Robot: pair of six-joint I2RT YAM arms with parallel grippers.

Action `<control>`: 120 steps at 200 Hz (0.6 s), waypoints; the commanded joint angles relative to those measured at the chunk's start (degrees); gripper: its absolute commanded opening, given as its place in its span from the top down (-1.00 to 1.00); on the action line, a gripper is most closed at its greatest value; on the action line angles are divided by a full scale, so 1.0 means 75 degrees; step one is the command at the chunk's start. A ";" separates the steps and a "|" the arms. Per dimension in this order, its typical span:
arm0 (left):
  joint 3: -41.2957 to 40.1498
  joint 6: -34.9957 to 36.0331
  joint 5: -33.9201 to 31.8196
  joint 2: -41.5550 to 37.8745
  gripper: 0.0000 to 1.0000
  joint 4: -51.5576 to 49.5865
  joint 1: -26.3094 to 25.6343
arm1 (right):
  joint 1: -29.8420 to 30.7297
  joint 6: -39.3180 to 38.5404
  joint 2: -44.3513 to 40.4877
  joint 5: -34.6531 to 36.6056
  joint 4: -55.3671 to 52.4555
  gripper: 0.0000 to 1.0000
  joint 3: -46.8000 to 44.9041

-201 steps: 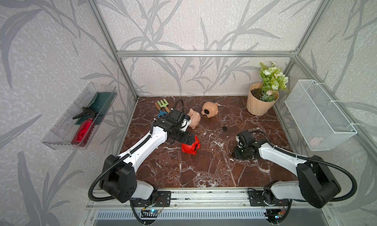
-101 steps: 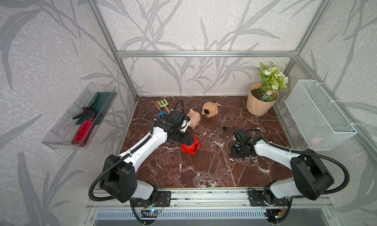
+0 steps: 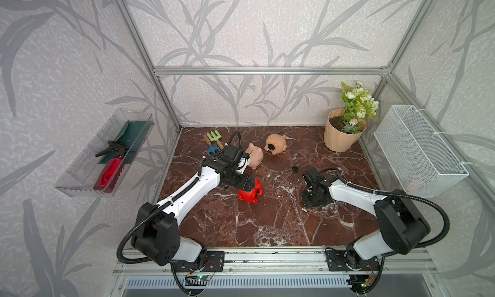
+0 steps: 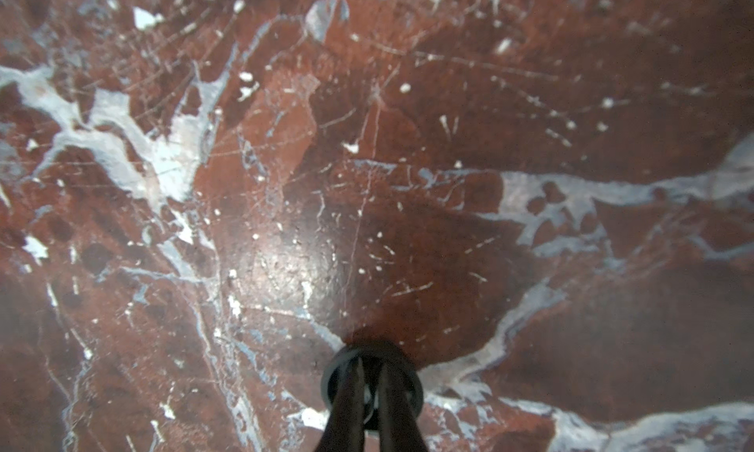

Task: Close piggy banks
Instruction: Pick up the knob at the center of the board.

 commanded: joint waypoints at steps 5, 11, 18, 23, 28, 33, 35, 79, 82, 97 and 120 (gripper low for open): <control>-0.0041 0.0052 -0.0126 0.0029 -0.87 -0.0119 -0.0025 | 0.0120 0.0054 0.0357 0.0254 -0.0490 0.83 -0.0072; -0.0035 0.0055 -0.0125 0.0028 -0.87 -0.0124 -0.0032 | 0.0128 0.0036 0.0381 0.0284 -0.0502 0.85 -0.0081; -0.0035 0.0053 -0.0138 0.0026 -0.87 -0.0134 -0.0030 | 0.0131 0.0035 0.0400 0.0315 -0.0536 0.88 -0.0084; -0.0024 0.0052 -0.0139 0.0015 -0.87 -0.0137 -0.0029 | 0.0137 0.0035 0.0416 0.0331 -0.0552 0.90 -0.0080; -0.0023 0.0055 -0.0133 0.0017 -0.87 -0.0136 -0.0030 | 0.0142 0.0023 0.0429 0.0338 -0.0550 0.92 -0.0083; -0.0029 0.0054 -0.0139 0.0015 -0.87 -0.0136 -0.0027 | 0.0142 0.0013 0.0447 0.0342 -0.0554 0.94 -0.0083; -0.0028 0.0055 -0.0139 0.0011 -0.87 -0.0136 -0.0034 | 0.0143 0.0011 0.0446 0.0347 -0.0560 0.94 -0.0078; -0.0023 0.0019 -0.0040 0.0042 -0.87 -0.0124 -0.0030 | 0.0166 -0.0114 0.0321 0.0220 -0.0411 1.00 -0.0014; -0.0023 0.0001 -0.0032 0.0052 -0.86 -0.0125 -0.0029 | 0.0161 -0.0136 0.0289 0.0220 -0.0410 1.00 -0.0008; -0.0023 -0.0074 0.0034 0.0038 -0.86 -0.0091 -0.0032 | 0.0159 -0.0253 0.0058 0.0212 -0.0392 1.00 0.0067; 0.0023 -0.0211 0.0080 0.0030 -0.86 -0.0066 -0.0035 | 0.0166 -0.0481 -0.0508 0.0200 -0.0237 1.00 0.0113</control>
